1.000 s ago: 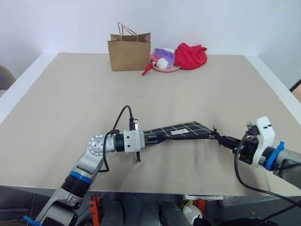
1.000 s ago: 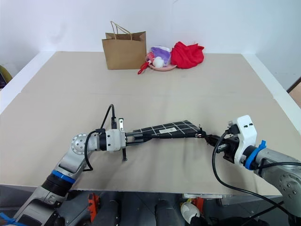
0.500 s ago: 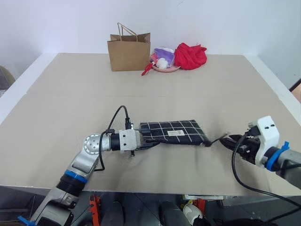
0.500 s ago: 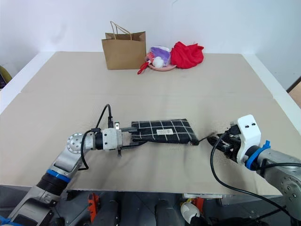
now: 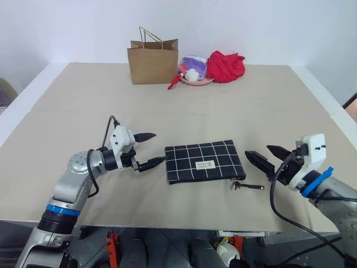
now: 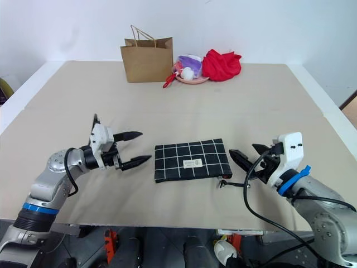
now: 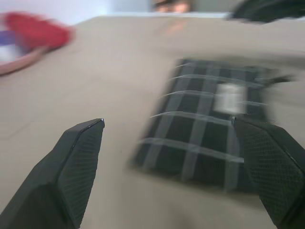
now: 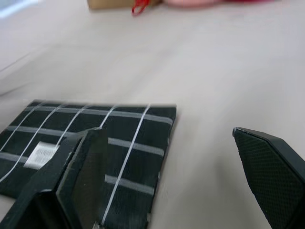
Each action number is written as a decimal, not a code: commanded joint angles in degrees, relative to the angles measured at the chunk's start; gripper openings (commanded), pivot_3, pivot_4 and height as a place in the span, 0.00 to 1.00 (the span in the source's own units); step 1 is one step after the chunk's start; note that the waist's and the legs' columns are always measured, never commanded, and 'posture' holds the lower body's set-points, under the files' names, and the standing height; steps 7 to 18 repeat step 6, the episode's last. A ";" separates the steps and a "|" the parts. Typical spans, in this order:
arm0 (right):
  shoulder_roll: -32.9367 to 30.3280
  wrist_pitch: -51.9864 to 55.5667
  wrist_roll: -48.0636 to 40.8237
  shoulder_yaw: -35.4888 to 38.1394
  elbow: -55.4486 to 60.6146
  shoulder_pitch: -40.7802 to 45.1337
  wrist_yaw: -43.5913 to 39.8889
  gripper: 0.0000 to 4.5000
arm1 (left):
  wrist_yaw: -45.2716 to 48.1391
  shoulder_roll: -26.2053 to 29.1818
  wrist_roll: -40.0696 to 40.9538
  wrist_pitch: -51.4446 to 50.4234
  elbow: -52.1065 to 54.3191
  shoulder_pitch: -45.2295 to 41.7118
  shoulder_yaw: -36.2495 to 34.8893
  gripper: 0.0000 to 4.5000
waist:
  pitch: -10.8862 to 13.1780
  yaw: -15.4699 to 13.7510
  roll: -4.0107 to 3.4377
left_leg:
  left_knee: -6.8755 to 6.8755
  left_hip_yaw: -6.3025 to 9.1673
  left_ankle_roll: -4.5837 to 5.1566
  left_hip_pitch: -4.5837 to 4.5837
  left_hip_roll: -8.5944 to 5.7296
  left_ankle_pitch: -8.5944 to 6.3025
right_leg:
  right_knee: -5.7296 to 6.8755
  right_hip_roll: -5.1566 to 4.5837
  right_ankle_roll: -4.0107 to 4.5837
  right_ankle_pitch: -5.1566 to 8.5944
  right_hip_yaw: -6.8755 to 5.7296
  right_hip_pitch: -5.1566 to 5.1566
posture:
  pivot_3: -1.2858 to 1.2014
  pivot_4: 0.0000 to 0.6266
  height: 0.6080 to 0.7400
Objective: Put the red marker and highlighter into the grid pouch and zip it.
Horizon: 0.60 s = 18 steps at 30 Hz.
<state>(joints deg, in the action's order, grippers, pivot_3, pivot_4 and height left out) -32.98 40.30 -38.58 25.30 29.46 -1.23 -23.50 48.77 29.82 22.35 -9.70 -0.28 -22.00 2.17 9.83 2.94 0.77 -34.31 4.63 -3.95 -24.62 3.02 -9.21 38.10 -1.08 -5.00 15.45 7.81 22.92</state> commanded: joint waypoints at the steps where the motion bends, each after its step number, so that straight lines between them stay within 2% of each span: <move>1: 1.14 -11.06 8.01 -1.93 0.21 -2.78 -0.82 1.00 | -5.86 -1.02 -2.86 -0.40 -1.26 -0.70 -2.43 0.98 | 0.00 -0.11 -0.01 | 0.01 0.00 0.00 0.00 -0.01 0.00 | 0.00 0.00 0.00 0.00 0.00 0.01 | 0.52 0.24 1.00; 6: 5.33 -15.22 10.57 0.60 0.21 -5.87 2.98 1.00 | -8.43 -1.05 -6.30 1.17 -0.35 1.01 -2.49 0.98 | -0.01 -0.16 -0.01 | 0.09 0.00 -0.02 0.00 0.02 0.00 | 0.00 0.01 0.02 0.02 -0.02 0.04 | 0.52 0.24 1.00; 18: 5.33 -15.22 10.57 0.60 0.21 -5.87 2.98 1.00 | -8.43 -1.05 -6.30 1.17 -0.35 1.01 -2.49 0.98 | -0.01 -0.16 -0.01 | 0.09 0.00 -0.02 0.00 0.02 0.00 | 0.00 0.01 0.02 0.02 -0.02 0.04 | 0.52 0.24 1.00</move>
